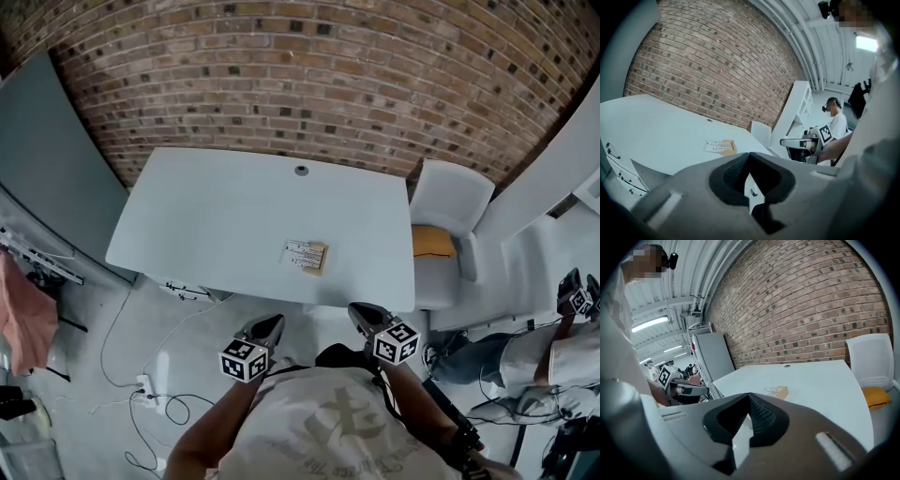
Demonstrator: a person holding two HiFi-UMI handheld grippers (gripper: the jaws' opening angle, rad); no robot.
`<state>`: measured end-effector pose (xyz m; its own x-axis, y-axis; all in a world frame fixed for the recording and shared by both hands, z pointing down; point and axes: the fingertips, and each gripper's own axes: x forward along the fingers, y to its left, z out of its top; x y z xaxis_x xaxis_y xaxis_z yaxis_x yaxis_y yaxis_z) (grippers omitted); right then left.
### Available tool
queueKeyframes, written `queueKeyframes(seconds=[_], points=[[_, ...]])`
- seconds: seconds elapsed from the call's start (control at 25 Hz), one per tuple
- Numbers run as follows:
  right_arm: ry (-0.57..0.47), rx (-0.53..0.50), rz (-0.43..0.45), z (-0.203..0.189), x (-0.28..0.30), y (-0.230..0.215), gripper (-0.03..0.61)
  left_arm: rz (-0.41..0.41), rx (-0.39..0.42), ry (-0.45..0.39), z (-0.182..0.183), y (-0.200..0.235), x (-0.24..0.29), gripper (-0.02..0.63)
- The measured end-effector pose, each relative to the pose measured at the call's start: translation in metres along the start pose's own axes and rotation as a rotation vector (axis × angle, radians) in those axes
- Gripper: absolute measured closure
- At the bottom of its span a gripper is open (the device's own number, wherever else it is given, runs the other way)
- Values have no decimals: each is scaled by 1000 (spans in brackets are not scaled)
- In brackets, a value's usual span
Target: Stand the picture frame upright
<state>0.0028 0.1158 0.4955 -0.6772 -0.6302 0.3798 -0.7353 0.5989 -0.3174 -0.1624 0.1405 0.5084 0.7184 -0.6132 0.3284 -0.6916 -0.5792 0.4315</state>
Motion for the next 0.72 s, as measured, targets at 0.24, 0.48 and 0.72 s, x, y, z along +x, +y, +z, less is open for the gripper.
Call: queueKeyframes(seconds=[0.24, 0.48, 0.72], points=[[6, 5, 24, 2, 19, -9, 572, 38, -32, 22, -5, 15, 8, 612], [59, -52, 84, 1, 44, -26, 571, 73, -80, 50, -6, 29, 33, 612], [118, -111, 159, 22, 74, -59, 571, 98, -104, 55, 7, 36, 77, 612]])
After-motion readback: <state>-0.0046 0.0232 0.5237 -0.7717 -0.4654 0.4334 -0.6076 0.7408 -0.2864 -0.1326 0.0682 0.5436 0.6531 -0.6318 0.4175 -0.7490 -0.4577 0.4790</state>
